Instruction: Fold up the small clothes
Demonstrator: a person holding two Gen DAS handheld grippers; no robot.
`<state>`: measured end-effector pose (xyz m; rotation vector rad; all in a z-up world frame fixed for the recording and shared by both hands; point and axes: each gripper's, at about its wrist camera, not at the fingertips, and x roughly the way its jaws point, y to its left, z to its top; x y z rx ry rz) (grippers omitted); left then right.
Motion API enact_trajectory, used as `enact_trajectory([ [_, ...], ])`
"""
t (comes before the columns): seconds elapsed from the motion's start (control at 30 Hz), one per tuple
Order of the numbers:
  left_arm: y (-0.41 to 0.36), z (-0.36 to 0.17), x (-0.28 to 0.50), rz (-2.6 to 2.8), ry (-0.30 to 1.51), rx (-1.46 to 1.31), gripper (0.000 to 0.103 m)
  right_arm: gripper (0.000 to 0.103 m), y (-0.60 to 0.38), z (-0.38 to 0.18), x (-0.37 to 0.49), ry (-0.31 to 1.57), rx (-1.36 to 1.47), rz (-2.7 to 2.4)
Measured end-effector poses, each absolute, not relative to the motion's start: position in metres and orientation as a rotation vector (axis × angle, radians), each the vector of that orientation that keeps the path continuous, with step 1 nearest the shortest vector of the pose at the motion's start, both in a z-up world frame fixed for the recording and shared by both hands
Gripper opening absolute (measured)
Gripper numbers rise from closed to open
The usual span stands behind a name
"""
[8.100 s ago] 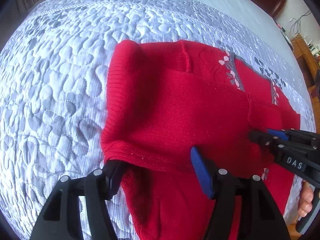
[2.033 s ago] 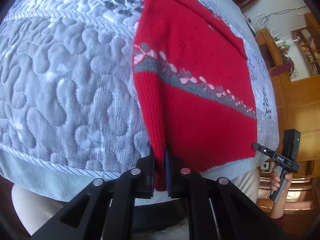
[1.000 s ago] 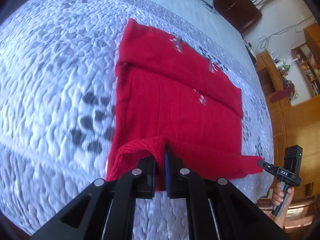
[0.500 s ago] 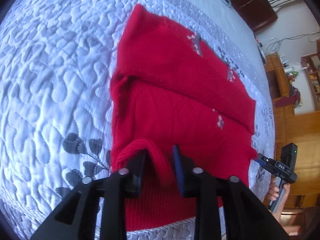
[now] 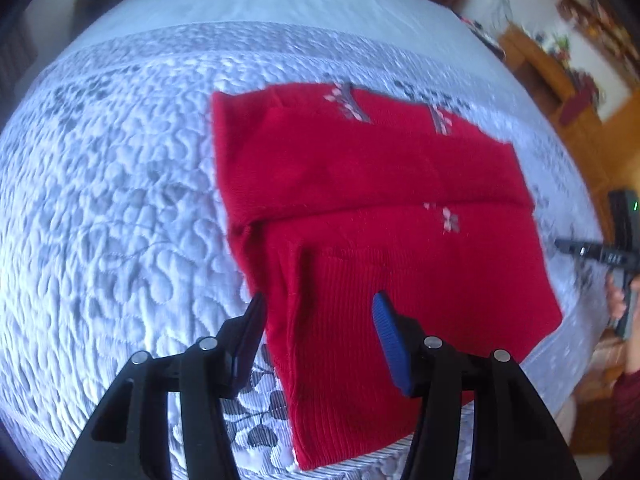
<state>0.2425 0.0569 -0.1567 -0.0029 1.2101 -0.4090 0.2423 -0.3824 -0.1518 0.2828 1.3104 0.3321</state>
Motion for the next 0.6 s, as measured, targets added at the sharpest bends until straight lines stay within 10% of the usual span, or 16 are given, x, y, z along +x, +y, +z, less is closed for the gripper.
enact_trajectory([
  [0.27,0.031,-0.186,0.254,-0.412,1.273,0.057,0.051,0.042,-0.377,-0.166,0.249,1.325,0.264,0.337],
  [0.47,0.039,-0.194,0.257,-0.431,1.284,-0.002,0.009,0.043,-0.380,-0.174,0.250,1.322,0.244,0.348],
  [0.6,0.045,-0.191,0.257,-0.485,1.283,-0.085,0.000,0.044,-0.374,-0.181,0.251,1.339,0.209,0.371],
])
